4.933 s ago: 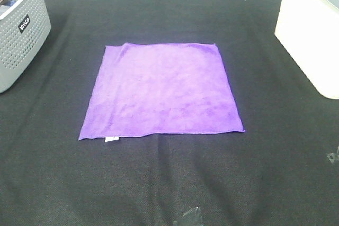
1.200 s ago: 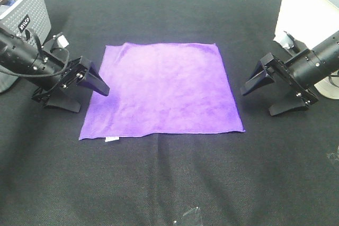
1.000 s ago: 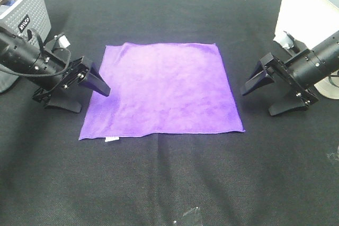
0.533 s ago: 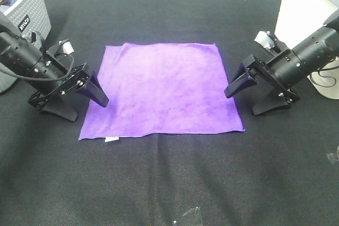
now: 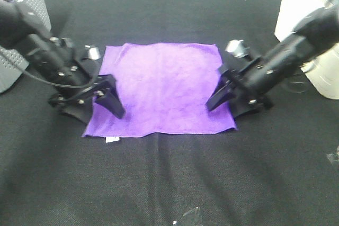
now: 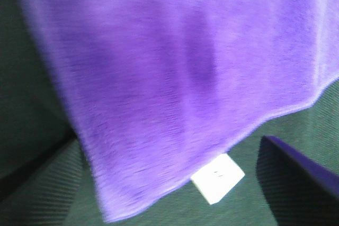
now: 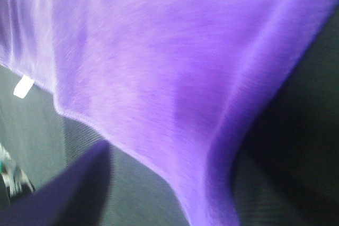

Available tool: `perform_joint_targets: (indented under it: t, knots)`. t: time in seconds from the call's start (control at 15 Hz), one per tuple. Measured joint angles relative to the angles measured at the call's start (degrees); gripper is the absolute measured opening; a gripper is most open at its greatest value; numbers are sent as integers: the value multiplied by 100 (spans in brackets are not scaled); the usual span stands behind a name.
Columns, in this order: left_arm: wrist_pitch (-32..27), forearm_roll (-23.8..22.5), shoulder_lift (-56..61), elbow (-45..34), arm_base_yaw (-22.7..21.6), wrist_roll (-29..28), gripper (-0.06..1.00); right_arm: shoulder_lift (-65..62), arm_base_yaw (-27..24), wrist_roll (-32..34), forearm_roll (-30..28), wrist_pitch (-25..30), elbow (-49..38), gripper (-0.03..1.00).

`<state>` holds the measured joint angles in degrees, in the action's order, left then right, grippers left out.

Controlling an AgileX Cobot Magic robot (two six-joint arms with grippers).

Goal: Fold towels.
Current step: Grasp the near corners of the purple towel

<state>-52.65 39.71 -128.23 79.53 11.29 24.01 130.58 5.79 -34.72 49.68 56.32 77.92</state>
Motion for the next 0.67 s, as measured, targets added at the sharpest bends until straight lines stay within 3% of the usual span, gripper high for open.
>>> perform_joint_targets:
  t: [0.07,0.2,0.47,0.53,0.67]
  knots:
    - [6,17,-69,57,223,-57,68,57,246,46,-160,6,109,48]
    - [63,-57,-115,69,372,-229,54,97,327,201,-344,-6,178,35]
    - [69,-103,-178,63,401,-338,6,132,327,430,-533,-17,183,6]
    - [69,-132,-178,63,407,-332,2,132,327,435,-533,-6,183,1]
    - [57,-229,-172,80,424,-332,1,109,327,476,-561,17,183,1]
